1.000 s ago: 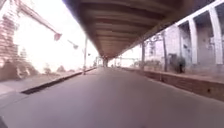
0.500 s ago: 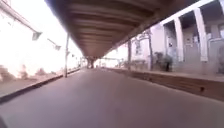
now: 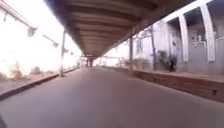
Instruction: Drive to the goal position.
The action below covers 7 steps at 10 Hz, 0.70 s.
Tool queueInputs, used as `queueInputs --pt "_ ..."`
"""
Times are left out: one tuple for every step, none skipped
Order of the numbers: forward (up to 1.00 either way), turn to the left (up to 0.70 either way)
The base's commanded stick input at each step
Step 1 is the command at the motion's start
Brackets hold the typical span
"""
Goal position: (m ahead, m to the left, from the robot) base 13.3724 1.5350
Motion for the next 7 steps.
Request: queueInputs --pt "0.85 0.0" --pt "0.85 0.0" --pt "0.85 0.0" --pt "0.85 0.0" --pt "0.85 0.0" --pt "0.85 0.0" --pt "0.85 0.0"
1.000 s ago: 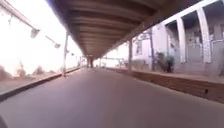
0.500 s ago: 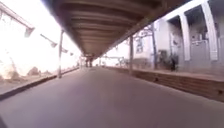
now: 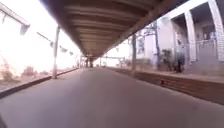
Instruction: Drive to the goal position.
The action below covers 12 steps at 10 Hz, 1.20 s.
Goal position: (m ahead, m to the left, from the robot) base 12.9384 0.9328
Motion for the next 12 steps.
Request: queueInputs --pt "0.85 0.0" --pt "0.85 0.0" --pt "0.85 0.0" --pt "0.85 0.0" --pt "0.85 0.0" --pt "0.85 0.0" --pt "0.85 0.0" --pt "0.85 0.0" --pt "0.85 0.0" --pt "0.85 0.0" --pt "0.85 0.0" --pt "0.85 0.0"
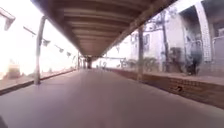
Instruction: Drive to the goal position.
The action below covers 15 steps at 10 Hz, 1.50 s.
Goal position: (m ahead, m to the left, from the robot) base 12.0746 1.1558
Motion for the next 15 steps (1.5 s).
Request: queueInputs --pt "0.85 0.0" --pt "0.85 0.0" --pt "0.85 0.0" --pt "0.85 0.0" --pt "0.85 0.0" --pt "0.85 0.0" --pt "0.85 0.0" --pt "0.85 0.0" --pt "0.85 0.07" --pt "0.85 0.21" --pt "0.85 0.34" --pt "0.85 0.21" --pt "0.85 0.08" --pt "0.85 0.0" --pt "0.85 0.0"
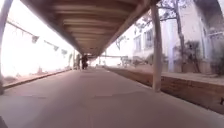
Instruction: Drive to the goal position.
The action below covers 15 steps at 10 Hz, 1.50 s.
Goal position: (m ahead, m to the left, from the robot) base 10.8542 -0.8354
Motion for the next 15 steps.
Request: queueInputs --pt "0.85 0.0" --pt "0.85 0.0" --pt "0.85 0.0" --pt "0.85 0.0" --pt "0.85 0.0" --pt "0.85 0.0" --pt "0.85 0.0" --pt "0.85 0.0" --pt "0.85 0.0" --pt "0.85 0.0" --pt "0.85 0.0" --pt "0.85 0.0" --pt "0.85 0.0" --pt "0.85 0.0" --pt "0.85 0.0"
